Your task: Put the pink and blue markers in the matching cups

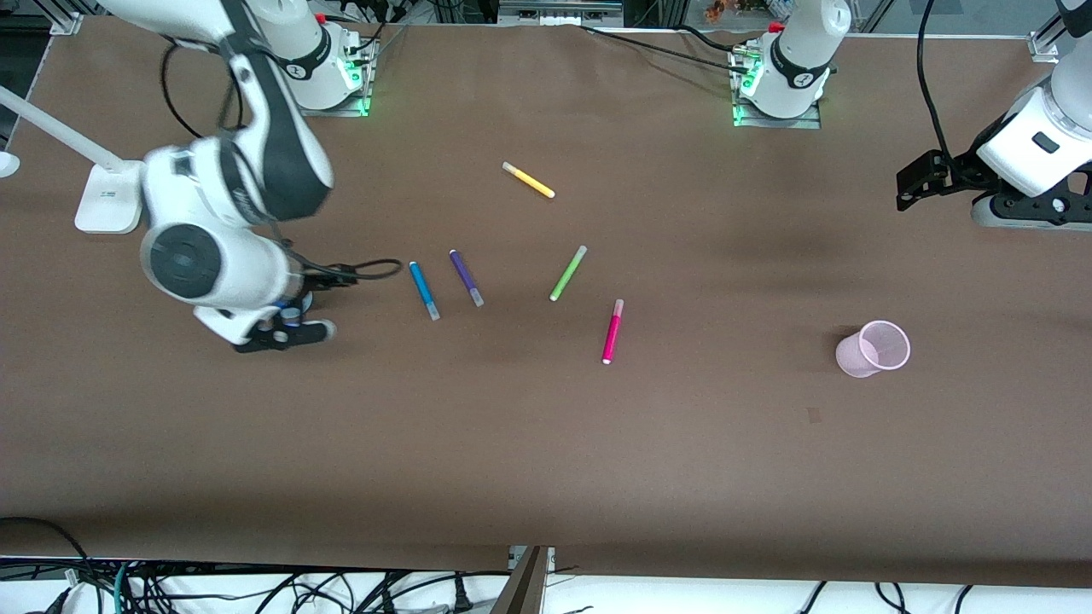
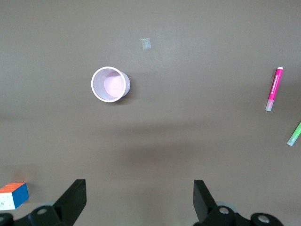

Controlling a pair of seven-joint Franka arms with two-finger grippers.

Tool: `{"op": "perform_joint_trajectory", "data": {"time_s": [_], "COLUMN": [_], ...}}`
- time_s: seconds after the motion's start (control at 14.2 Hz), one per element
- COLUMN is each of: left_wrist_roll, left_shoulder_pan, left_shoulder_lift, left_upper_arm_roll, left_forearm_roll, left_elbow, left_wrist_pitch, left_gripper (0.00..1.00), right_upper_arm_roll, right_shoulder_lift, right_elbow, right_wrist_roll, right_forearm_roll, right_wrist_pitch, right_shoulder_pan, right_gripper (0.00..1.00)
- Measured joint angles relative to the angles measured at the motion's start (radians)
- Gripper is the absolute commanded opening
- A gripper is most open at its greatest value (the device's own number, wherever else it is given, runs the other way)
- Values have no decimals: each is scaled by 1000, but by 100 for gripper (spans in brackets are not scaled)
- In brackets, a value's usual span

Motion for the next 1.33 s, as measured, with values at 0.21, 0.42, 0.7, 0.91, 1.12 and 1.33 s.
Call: {"op": "perform_joint_trajectory", "data": {"time_s": [0.21, 0.42, 0.7, 0.91, 1.12, 1.33], "left_wrist_roll": [0, 0, 2, -4, -6, -47], "left_shoulder_pan": [0, -1, -28, -53, -105, -194], "left_shoulder_lift": [0, 2, 74, 192, 327, 460], "left_upper_arm_roll": [0, -1, -43, -113, -135, -139], "left_forearm_roll": [0, -18, -39, -47, -53, -56], "left_elbow": [0, -1, -7, -10, -11, -11], "left_wrist_pitch": [0, -1, -5, 41, 175, 341], "left_gripper": [100, 100, 100, 100, 100, 100], "right_upper_arm_roll": [1, 2, 7, 10, 26, 32], "right_shoulder_lift": [77, 142, 209, 218, 217, 215], "right_elbow": [-2, -3, -43, -119, -143, -170], "right_wrist_roll": [2, 12, 14, 14, 14, 14], "right_forearm_roll": [1, 3, 3, 4, 4, 4], "right_wrist_pitch": [87, 188, 347, 462, 482, 510], "right_shoulder_pan": [59, 105, 123, 123, 123, 123], "right_gripper": [100, 100, 100, 100, 100, 74]}}
